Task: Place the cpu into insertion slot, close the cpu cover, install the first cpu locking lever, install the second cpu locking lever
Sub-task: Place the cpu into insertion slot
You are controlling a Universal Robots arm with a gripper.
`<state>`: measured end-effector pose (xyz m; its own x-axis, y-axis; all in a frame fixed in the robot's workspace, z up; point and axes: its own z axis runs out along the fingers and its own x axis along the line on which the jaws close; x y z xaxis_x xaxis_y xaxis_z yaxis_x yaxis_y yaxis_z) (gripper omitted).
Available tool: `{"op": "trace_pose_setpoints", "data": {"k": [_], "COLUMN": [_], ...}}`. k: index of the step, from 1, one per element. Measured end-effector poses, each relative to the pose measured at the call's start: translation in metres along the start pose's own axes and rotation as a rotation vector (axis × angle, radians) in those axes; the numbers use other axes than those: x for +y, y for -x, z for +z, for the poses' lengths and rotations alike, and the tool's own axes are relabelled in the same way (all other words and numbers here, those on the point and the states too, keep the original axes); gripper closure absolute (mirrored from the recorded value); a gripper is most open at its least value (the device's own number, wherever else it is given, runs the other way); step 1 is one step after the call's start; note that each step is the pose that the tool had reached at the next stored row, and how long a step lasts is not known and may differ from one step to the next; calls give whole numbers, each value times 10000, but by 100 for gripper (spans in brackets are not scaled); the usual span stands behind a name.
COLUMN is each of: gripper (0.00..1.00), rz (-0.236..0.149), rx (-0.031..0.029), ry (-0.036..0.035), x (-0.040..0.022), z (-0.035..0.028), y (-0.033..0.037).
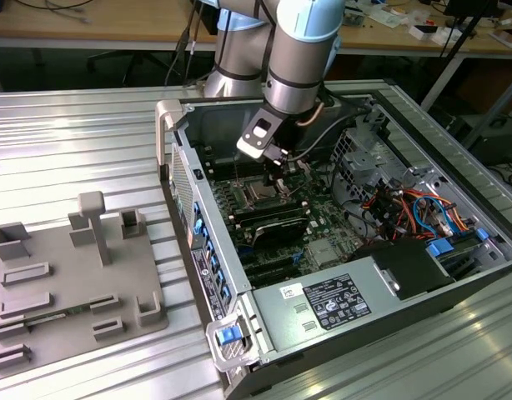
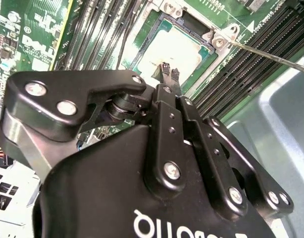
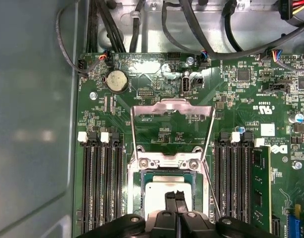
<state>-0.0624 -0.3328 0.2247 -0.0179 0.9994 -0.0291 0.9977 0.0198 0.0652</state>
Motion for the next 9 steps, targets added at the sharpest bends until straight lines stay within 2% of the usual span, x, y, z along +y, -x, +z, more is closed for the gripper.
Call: {"op": "trace_pose_setpoints", "data": {"k": [1,2,3,5,6,7,9], "gripper": [89,89,89,89,89,89,89], "rz": [-1,-1,-7,-14,-15,-14,-15], "rx": [-2,3,11,21,24,26,26], "ry": [-34,-130,-382,-620,-653,-653,-653], "x": [10,10,10,10,9,9,12], "z": [1,1,1,1,0,1,-45], "y": [-4,-6,-8,-8,-8,-8,-6]}}
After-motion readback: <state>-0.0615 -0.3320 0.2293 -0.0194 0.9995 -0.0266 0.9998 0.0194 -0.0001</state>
